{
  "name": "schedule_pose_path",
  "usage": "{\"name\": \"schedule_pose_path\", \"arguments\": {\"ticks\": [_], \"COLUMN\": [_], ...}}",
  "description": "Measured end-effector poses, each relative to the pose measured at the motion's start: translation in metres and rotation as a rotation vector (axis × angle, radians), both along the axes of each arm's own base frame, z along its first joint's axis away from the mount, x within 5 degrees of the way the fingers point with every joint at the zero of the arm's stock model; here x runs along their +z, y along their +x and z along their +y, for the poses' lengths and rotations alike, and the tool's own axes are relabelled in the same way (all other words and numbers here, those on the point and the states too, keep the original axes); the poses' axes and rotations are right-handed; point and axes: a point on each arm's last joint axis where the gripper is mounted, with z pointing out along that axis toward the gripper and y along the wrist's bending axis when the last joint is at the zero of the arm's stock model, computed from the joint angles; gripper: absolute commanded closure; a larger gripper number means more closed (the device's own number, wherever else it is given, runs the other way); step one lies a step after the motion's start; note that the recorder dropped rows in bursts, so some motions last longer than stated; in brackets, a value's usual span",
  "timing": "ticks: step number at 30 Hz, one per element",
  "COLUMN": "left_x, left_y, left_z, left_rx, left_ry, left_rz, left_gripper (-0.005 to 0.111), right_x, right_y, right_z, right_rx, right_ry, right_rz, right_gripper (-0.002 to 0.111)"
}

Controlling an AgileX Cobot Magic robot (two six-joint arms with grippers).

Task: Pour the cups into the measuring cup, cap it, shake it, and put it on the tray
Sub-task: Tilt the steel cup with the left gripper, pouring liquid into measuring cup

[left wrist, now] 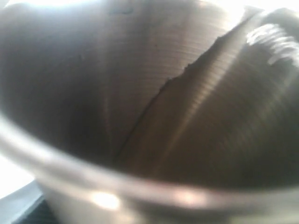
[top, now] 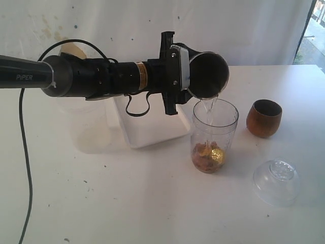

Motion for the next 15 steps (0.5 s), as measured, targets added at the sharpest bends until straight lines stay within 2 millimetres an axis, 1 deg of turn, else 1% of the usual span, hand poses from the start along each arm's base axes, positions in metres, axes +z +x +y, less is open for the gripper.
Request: {"name": "schedule_pose_path", "arguments": {"ticks": [10, 15], "left_x": [0.0015, 0.0012], "left_y": [0.0014, 0.0046], "left_z": [0.0003, 0.0021], "left_rx": [-0.004, 0.032], "left_ry": [0.033, 0.053], "left_rz": [-0.091, -0.114], "left_gripper": [0.107, 0.107], "right_x": [0.0, 0.0], "right_y": [0.0, 0.0], "right_z": [0.0, 0.0], "right_rx": [-0.001, -0.001], "right_ry": [0.003, 0.003], "right_rz": [0.0, 0.0], "right_gripper": [0.108, 0.108]}}
